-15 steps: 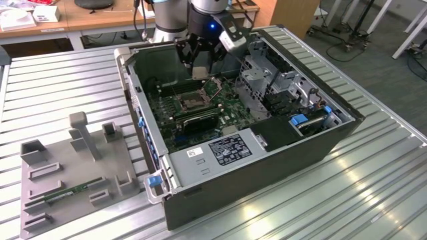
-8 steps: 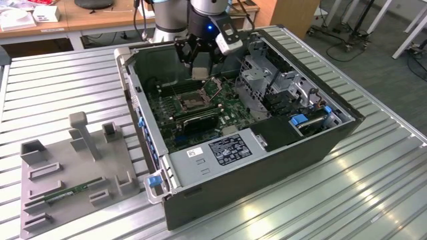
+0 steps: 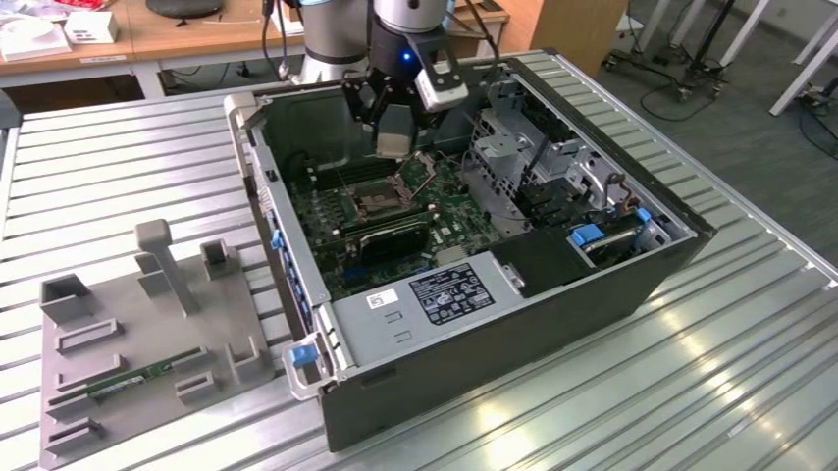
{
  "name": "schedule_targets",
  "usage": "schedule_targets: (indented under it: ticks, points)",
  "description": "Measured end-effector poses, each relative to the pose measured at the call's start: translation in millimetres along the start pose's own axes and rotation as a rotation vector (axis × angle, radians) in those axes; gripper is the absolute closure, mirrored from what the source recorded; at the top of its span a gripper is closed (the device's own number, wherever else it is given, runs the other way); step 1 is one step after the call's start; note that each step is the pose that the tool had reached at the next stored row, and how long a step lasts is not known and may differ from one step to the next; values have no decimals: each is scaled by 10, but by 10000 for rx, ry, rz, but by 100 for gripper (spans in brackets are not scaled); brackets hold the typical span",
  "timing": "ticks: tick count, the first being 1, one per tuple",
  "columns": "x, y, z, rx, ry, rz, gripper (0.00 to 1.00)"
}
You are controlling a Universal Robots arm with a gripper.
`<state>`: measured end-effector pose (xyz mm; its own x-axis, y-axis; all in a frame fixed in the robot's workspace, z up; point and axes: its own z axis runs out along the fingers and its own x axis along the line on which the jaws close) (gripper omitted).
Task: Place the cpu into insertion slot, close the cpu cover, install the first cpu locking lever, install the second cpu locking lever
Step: 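Place the cpu into insertion slot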
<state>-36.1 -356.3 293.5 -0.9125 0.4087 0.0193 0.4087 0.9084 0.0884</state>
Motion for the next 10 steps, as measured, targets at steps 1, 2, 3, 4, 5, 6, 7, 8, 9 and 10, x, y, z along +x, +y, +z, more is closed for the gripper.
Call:
schedule_targets:
  ticks: [1,2,3,4,5,6,7,8,9,10]
  points:
    - [0,0,4,-4,-16,177,46]
    - [0,-1,8,-7,-32,358,46]
    - [0,-1,12,-11,-48,536,46]
    - [0,-1,16,-15,-65,732,46]
    - [0,-2,19,-18,-80,911,46]
    - [0,-2,23,-22,-96,1089,46]
    - [0,-2,27,-25,-113,1270,46]
    - [-1,-3,31,-28,-128,1448,46]
    - [-1,-3,35,-32,-144,1628,46]
    - [-1,-3,38,-35,-160,1806,46]
